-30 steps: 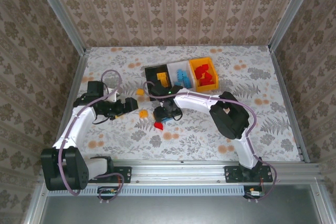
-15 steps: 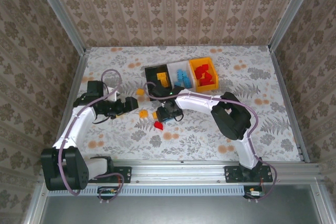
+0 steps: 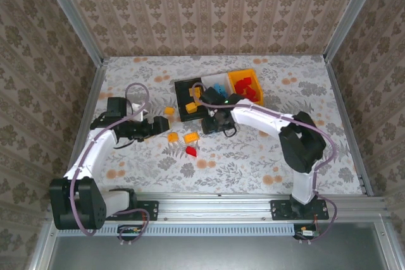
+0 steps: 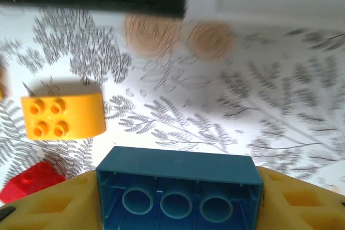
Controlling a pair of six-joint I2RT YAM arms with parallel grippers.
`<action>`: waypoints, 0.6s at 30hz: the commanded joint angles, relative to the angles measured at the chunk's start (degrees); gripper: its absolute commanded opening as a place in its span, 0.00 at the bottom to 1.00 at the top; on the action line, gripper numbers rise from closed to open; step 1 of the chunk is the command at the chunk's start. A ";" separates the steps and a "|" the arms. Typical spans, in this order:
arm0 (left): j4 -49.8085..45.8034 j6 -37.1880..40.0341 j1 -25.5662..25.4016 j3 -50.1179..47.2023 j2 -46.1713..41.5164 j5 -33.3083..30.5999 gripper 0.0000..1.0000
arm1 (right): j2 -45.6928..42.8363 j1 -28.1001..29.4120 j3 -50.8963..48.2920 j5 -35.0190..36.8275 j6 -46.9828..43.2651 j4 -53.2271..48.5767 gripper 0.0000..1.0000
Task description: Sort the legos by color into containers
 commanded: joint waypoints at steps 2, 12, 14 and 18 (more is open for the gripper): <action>0.68 0.94 -0.60 -0.71 -1.17 1.77 1.00 | -4.23 -4.77 4.12 -1.56 -1.61 -2.31 0.56; 1.03 1.55 -0.67 -0.92 -2.30 0.38 1.00 | 1.70 -11.77 16.72 -4.14 -2.29 -2.26 0.56; 1.37 1.69 -0.69 -1.05 -2.57 0.29 1.00 | 4.64 -12.62 19.95 -5.37 -2.02 -2.69 0.56; 2.43 1.67 -0.71 -1.56 -3.05 0.41 1.00 | 11.61 -13.18 26.64 -6.49 -2.00 -3.79 0.56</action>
